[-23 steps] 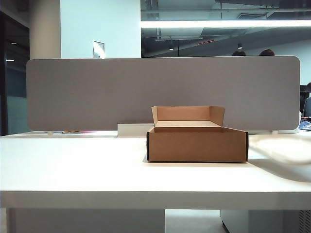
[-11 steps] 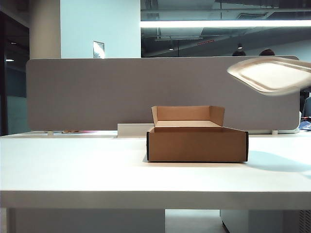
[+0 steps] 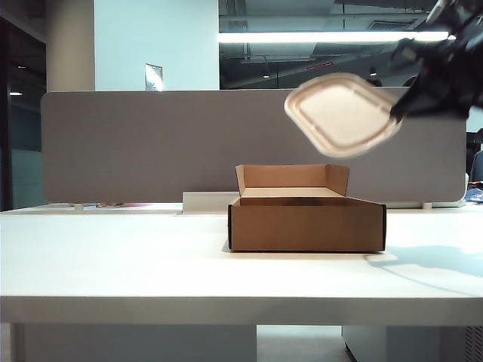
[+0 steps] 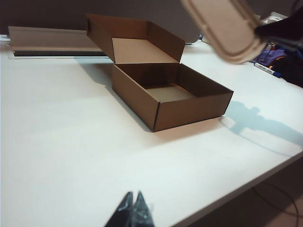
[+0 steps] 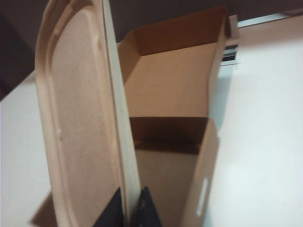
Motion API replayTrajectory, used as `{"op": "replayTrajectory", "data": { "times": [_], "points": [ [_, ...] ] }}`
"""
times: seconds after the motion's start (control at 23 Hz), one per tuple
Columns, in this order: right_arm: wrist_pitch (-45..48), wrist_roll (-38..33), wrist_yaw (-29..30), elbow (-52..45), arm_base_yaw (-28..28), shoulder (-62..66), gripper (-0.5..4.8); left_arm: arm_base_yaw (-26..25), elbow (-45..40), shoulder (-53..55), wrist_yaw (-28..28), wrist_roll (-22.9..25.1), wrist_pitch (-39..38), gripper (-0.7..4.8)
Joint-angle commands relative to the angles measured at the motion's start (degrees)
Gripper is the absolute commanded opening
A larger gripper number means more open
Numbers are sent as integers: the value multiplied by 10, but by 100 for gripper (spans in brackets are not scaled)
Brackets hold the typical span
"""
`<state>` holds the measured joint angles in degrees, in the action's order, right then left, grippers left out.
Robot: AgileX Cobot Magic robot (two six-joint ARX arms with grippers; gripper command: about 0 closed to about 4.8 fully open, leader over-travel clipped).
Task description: Pick up the lid and place it into the paper box.
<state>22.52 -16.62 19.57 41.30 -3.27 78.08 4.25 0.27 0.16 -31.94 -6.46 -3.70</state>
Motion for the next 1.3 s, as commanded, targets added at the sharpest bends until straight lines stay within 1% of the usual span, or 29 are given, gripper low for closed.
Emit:
{"op": "replayTrajectory", "data": {
  "times": [0.04,0.3,0.35,0.48,0.52,0.57,0.61,0.78,0.87,1.17,1.3],
  "points": [
    [57,4,-6,3,-3,59,-6,-1,2,1,-2,0,7,-5],
    [62,11,-4,3,-6,110,-6,-1,2,1,-2,0,7,-5],
    [62,24,-4,3,-7,113,-6,-1,2,1,-2,0,7,-5],
    [61,129,-7,3,-25,114,-6,-1,2,1,-2,0,7,-5],
    [62,143,-6,3,-26,114,-6,-1,2,1,-2,0,7,-5],
    [63,155,-21,3,-32,115,-6,-1,2,1,-2,0,7,-5],
    [64,156,-37,3,-34,116,-6,-1,2,1,-2,0,7,-5],
    [65,160,-47,3,-34,121,-6,-1,2,1,-2,0,7,-5],
    [66,183,-52,3,-34,121,-6,-1,2,1,-2,0,7,-5],
    [87,183,-95,3,-35,121,-6,-1,2,1,-2,0,7,-5],
    [96,182,-94,3,-36,121,-6,-1,2,1,-2,0,7,-5]
  ]
}}
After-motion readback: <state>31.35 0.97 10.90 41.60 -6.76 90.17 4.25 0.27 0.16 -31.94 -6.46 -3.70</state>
